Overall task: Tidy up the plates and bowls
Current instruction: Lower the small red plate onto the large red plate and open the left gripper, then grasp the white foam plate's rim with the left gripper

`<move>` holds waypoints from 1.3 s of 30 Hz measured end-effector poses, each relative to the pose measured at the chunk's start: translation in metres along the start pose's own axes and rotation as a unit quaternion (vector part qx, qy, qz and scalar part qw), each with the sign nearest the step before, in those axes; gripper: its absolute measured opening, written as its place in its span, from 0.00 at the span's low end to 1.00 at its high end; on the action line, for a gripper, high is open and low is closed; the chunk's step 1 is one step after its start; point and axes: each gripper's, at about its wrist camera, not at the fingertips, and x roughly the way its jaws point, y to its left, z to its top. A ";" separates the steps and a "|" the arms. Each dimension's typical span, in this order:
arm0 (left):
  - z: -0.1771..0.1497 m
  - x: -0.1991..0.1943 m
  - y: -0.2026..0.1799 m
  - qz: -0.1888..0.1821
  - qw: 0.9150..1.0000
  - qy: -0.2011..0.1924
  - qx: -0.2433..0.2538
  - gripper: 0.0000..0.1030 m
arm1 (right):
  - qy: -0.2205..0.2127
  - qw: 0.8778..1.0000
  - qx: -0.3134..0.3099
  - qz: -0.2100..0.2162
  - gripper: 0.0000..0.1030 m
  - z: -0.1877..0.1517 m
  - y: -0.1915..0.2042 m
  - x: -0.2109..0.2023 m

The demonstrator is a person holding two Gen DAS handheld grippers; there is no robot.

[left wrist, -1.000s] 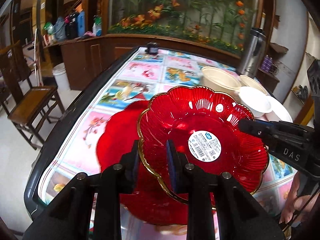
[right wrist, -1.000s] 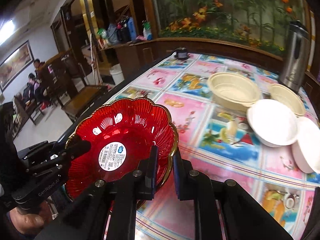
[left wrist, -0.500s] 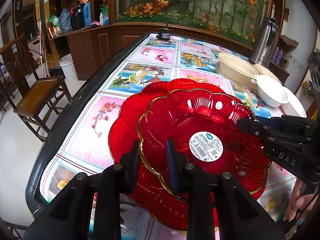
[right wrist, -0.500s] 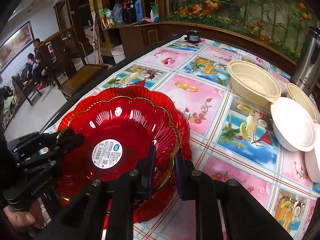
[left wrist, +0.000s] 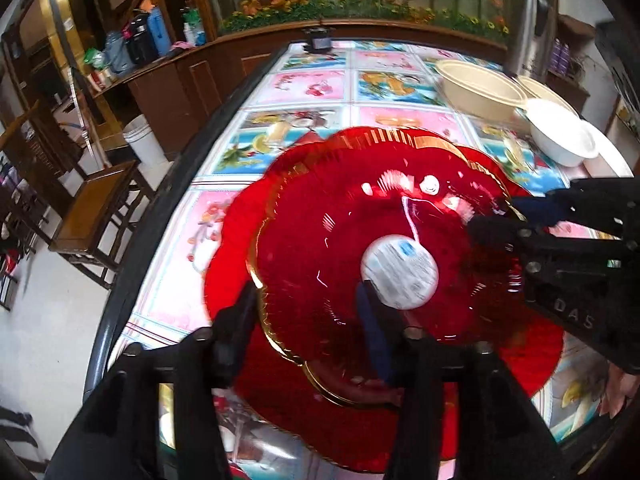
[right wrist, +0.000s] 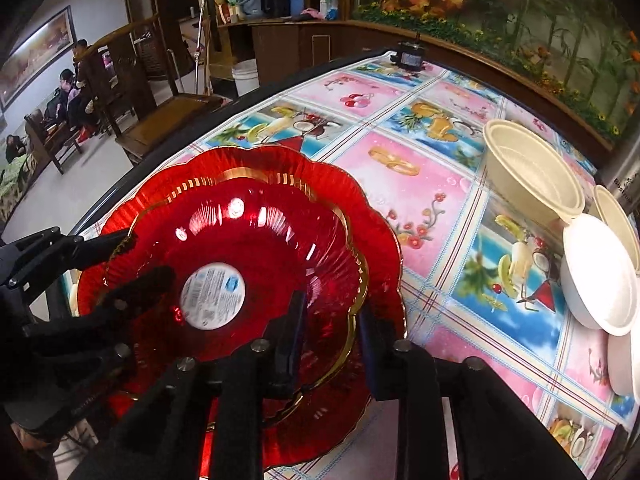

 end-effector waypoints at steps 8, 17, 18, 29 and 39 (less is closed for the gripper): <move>0.000 -0.003 0.000 -0.018 1.000 0.004 0.000 0.63 | -0.006 1.000 0.020 0.020 0.23 -0.003 -0.006 -0.007; 0.003 -0.012 0.004 -0.018 1.000 -0.003 -0.012 0.67 | -0.039 0.997 0.045 0.045 0.38 -0.006 -0.022 -0.033; 0.003 -0.014 0.005 -0.016 1.000 -0.005 -0.013 0.67 | -0.042 0.997 0.048 0.044 0.39 -0.006 -0.025 -0.035; 0.014 -0.055 0.015 -0.018 0.995 -0.085 -0.040 0.67 | -0.148 0.981 0.086 -0.093 0.79 -0.022 -0.074 -0.090; 0.033 -0.081 -0.050 -0.084 0.989 -0.118 0.012 0.76 | -0.218 0.949 0.144 -0.177 0.95 -0.039 -0.154 -0.128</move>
